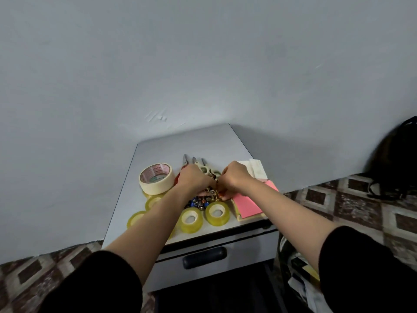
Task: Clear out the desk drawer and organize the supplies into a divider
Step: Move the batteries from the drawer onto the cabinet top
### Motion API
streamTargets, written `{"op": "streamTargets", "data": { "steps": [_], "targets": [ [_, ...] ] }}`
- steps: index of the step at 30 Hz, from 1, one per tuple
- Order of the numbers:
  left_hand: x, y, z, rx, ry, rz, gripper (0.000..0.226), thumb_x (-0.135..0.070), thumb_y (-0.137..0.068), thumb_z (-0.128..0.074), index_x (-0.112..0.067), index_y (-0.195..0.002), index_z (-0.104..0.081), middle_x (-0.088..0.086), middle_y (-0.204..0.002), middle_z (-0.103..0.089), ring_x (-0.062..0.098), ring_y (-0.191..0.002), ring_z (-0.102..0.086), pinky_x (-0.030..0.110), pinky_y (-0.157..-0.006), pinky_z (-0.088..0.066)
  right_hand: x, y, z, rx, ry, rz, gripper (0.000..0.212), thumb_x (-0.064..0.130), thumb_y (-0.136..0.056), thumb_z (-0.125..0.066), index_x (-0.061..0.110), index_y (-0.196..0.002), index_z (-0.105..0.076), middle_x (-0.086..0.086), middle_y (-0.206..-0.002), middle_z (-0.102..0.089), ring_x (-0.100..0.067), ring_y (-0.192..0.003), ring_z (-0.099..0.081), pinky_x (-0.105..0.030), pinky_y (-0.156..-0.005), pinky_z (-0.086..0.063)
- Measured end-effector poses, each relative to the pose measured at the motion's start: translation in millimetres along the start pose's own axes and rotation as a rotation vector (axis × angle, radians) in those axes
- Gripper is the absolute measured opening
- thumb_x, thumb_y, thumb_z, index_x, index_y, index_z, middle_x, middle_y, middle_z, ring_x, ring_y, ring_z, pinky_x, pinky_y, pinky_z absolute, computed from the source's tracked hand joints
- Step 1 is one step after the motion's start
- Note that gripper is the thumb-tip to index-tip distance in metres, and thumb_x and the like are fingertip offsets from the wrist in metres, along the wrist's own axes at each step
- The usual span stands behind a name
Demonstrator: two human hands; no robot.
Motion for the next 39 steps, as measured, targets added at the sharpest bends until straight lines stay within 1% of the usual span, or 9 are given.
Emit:
{"op": "streamTargets", "data": {
  "steps": [3,10,13,15,20,28,32,37,39],
  "targets": [
    [-2.4,-5.3,1.9,-0.061,-0.114,-0.035,0.014,-0.017,-0.074,-0.070,-0.006,-0.078,-0.062,0.009,-0.076,-0.065,0.021,-0.073,-0.064,0.026,-0.059,-0.050,5.3,-1.5,0.8,-0.037,0.099,0.016,0.022,0.003,-0.078,-0.067,0.006,-0.063,-0.051,-0.011,-0.049,-0.057,-0.018,-0.032,-0.054,-0.029,-0.041,-0.051],
    [-2.8,-11.0,-6.8,-0.024,-0.048,-0.034,0.027,-0.004,-0.079,-0.058,-0.011,-0.055,-0.046,-0.001,-0.035,-0.053,0.032,-0.073,-0.071,0.038,-0.072,-0.057,7.1,1.7,1.0,-0.048,0.150,0.018,0.021,0.003,-0.083,-0.062,0.006,-0.068,-0.047,-0.015,-0.064,-0.056,-0.025,-0.046,-0.059,-0.028,-0.040,-0.049],
    [-1.7,-11.7,-10.2,-0.003,-0.049,-0.026,0.024,-0.003,-0.081,-0.058,-0.008,-0.060,-0.048,0.004,-0.043,-0.057,0.029,-0.065,-0.069,0.037,-0.071,-0.057,7.7,2.4,1.8,-0.054,0.153,0.028,0.023,0.002,-0.084,-0.060,0.005,-0.066,-0.046,-0.015,-0.065,-0.054,-0.025,-0.053,-0.064,-0.031,-0.045,-0.051],
    [-0.6,-12.2,-12.7,0.018,-0.033,-0.017,0.022,-0.003,-0.082,-0.060,-0.007,-0.064,-0.049,0.008,-0.053,-0.060,0.024,-0.058,-0.066,0.034,-0.066,-0.057,9.8,2.7,2.6,-0.059,0.178,0.044,0.025,0.002,-0.084,-0.060,0.005,-0.064,-0.045,-0.013,-0.062,-0.054,-0.021,-0.044,-0.060,-0.029,-0.044,-0.050],
    [-3.8,-11.5,-8.0,-0.026,-0.127,-0.054,0.024,-0.008,-0.086,-0.052,-0.010,-0.062,-0.046,0.004,-0.054,-0.058,0.010,-0.041,-0.057,0.015,-0.042,-0.044,14.1,6.3,3.0,-0.073,0.250,0.065,0.025,0.003,-0.088,-0.056,0.004,-0.065,-0.045,-0.015,-0.069,-0.057,-0.021,-0.042,-0.055,-0.024,-0.038,-0.047],
    [-10.4,-8.6,-3.5,-0.094,-0.302,-0.125,0.013,-0.010,-0.079,-0.052,0.000,-0.082,-0.061,0.016,-0.083,-0.068,0.025,-0.079,-0.068,0.034,-0.072,-0.057,14.9,9.2,4.9,-0.084,0.247,0.081,0.025,0.002,-0.087,-0.054,0.004,-0.064,-0.044,-0.015,-0.065,-0.056,-0.021,-0.043,-0.055,-0.022,-0.038,-0.045],
    [-4.0,-11.1,-8.5,-0.068,-0.283,-0.113,0.020,-0.013,-0.082,-0.052,0.001,-0.087,-0.066,0.010,-0.072,-0.071,0.020,-0.067,-0.069,0.034,-0.073,-0.059,12.7,4.9,5.1,-0.088,0.198,0.085,0.025,0.001,-0.086,-0.056,0.005,-0.063,-0.047,-0.013,-0.065,-0.054,-0.025,-0.048,-0.058,-0.028,-0.044,-0.049],
    [-3.6,-12.8,-11.4,-0.033,-0.262,-0.146,0.020,-0.019,-0.085,-0.058,-0.002,-0.079,-0.067,0.003,-0.061,-0.067,0.009,-0.047,-0.059,0.026,-0.067,-0.056,14.7,4.0,7.7,-0.130,0.216,0.107,0.025,0.004,-0.084,-0.057,0.007,-0.063,-0.046,-0.021,-0.093,-0.065,-0.035,-0.082,-0.067,-0.030,-0.053,-0.050],
    [-4.0,-12.1,-9.0,-0.036,-0.263,-0.147,0.018,-0.019,-0.084,-0.060,-0.004,-0.075,-0.066,0.002,-0.060,-0.066,0.008,-0.046,-0.058,0.024,-0.063,-0.054,15.2,4.4,7.7,-0.130,0.234,0.108,0.025,0.003,-0.084,-0.056,0.007,-0.062,-0.046,-0.021,-0.089,-0.064,-0.033,-0.075,-0.067,-0.028,-0.049,-0.048]
  ]
}}
Point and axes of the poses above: each hand's wrist, its own y-axis away from the middle knuckle, its own z-axis out of the back of the hand, x = y × z, the point moved 10 cm from there along -y, towards the middle knuckle
